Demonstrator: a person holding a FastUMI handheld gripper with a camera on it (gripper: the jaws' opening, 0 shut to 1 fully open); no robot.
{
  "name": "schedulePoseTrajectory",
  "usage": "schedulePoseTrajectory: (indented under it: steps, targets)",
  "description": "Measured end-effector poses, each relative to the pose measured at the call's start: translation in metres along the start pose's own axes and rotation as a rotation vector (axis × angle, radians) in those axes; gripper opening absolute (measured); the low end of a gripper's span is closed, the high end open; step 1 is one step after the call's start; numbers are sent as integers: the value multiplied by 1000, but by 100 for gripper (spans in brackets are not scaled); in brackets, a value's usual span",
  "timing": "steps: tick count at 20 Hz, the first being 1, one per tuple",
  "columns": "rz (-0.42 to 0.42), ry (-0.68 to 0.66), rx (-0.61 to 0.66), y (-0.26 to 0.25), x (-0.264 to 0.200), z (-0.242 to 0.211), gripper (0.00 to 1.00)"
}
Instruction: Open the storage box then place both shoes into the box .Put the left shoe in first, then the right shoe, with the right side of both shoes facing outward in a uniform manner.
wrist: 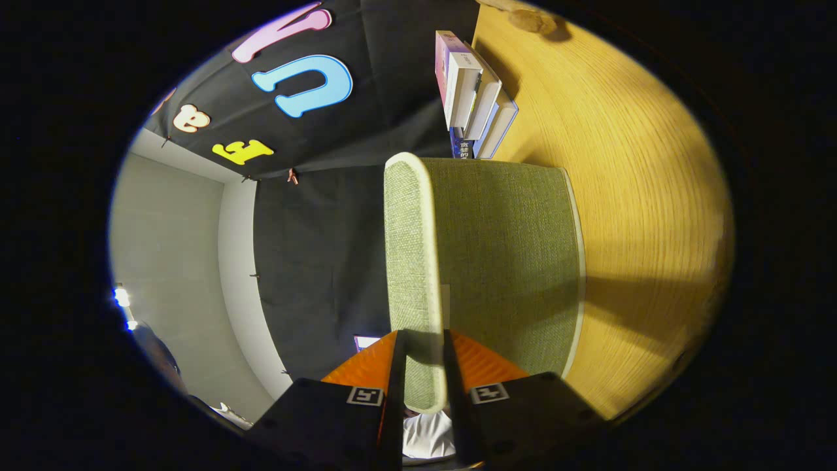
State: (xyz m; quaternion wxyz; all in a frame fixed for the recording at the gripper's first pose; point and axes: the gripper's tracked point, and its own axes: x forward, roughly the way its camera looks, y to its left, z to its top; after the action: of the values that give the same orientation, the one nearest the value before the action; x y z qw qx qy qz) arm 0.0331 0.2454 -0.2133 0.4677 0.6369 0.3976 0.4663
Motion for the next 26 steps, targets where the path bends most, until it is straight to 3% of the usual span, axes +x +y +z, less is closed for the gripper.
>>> schedulePoseTrajectory:
  steps: [2, 9, 15, 21, 26]
  targets:
    - [-13, -16, -42, 4, 3, 3, 5]
    - [-86, -82, -131, 31, 4, -1, 5]
    - [-120, -134, -267, 95, 20, -16, 5]
    - [-138, -123, -410, 154, 76, -39, 4]
    - [-142, -91, -487, 175, 137, -58, 5]
